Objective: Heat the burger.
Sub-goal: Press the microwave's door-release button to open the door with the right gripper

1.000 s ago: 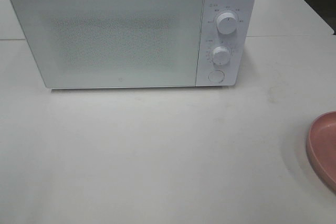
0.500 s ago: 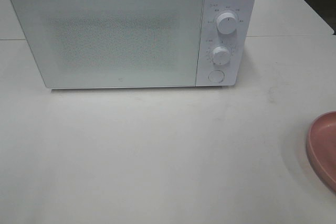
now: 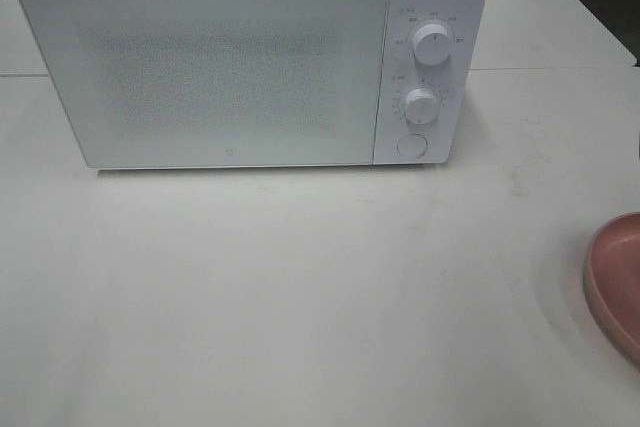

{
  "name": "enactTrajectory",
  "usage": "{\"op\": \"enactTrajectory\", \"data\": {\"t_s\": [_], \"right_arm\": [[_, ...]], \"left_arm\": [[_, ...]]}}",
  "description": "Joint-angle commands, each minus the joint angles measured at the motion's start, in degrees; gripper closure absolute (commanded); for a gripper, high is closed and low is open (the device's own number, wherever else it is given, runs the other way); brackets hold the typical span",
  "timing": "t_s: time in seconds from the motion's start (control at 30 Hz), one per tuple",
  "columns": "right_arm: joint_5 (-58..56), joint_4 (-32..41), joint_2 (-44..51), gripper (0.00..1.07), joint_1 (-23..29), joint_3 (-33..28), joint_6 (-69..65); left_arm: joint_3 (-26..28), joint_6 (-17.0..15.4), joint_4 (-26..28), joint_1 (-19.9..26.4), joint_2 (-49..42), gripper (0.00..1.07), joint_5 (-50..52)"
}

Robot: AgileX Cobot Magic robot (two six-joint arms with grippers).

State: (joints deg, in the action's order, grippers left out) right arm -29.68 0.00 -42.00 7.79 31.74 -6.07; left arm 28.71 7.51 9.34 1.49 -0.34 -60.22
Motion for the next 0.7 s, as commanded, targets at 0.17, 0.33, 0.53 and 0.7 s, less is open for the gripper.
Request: {"op": "enactTrajectory", "data": {"t_s": [0.17,0.33,0.53,0.7], "right_arm": [[5.3,0.0,-7.1,0.32,0.1,-0.1,0.2],[9.3,0.0,-13.2,0.32,0.1,-0.1,0.2],[13.8,0.0,-17.8,0.32,0.1,-0.2,0.2],[23.3,0.0,-21.8,0.32,0.1,-2.6,0.0]], "left_arm": [[-0.2,0.0,0.6,-0.2,-0.6,0.07,0.8],[-0.2,0.0,0.6,-0.2,-0.6,0.07,0.8],[-0.2,0.0,0.6,-0.2,-0.6,0.07,0.8],[-0.2,0.0,0.6,-0.2,-0.6,0.07,0.8]]}}
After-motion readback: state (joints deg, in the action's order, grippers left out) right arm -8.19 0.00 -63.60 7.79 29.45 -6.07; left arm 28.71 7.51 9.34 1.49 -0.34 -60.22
